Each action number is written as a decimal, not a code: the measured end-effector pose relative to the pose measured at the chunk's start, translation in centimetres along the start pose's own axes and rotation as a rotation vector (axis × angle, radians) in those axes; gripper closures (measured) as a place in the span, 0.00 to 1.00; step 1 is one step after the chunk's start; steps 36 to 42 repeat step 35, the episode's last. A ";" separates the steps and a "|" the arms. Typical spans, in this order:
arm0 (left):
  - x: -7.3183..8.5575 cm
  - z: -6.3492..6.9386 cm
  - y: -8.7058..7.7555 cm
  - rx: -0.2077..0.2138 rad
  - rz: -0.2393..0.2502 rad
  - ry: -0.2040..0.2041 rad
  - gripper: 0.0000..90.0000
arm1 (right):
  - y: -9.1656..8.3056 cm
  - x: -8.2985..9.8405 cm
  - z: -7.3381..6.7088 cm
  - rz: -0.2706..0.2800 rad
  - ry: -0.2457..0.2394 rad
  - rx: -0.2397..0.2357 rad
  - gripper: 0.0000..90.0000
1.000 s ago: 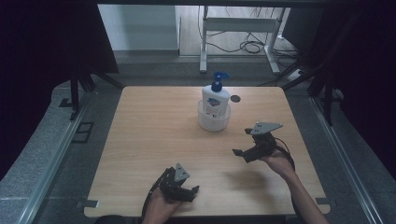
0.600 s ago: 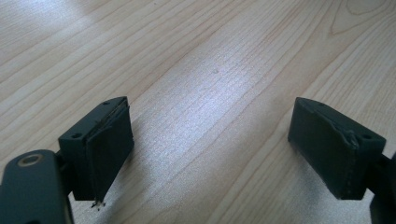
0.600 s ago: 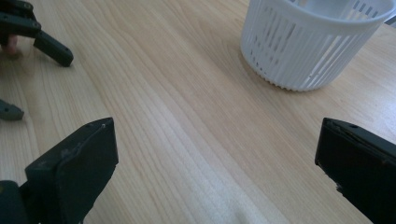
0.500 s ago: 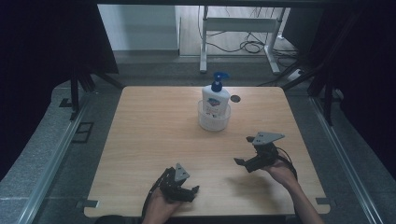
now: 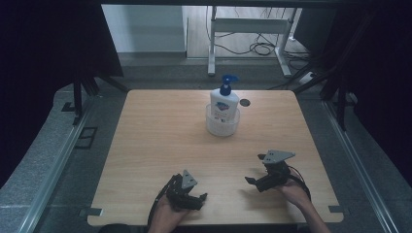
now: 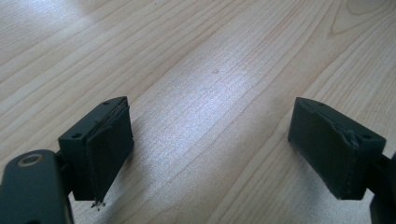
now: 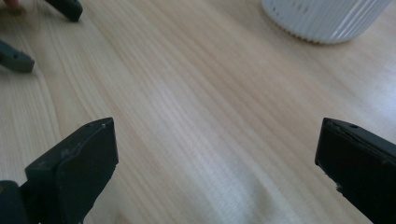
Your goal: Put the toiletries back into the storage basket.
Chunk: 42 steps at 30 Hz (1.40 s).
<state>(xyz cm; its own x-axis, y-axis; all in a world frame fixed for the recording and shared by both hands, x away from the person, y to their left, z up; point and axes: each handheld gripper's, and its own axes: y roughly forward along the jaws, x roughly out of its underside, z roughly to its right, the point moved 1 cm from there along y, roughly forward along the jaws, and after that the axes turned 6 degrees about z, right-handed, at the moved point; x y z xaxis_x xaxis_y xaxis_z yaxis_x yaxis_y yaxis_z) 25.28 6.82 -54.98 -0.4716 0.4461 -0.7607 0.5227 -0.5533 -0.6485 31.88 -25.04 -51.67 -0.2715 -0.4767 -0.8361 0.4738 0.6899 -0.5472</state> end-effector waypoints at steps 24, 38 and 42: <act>0.0 0.0 0.0 -0.001 0.000 0.000 0.15 | 0.9 3.3 -1.4 -0.103 0.034 0.007 0.00; 0.0 0.0 0.1 -0.002 0.000 -0.001 0.15 | 0.9 3.4 -1.4 -0.115 0.053 0.012 0.00; 0.0 0.0 0.1 -0.002 0.000 -0.001 0.15 | 0.9 3.4 -1.4 -0.115 0.053 0.012 0.00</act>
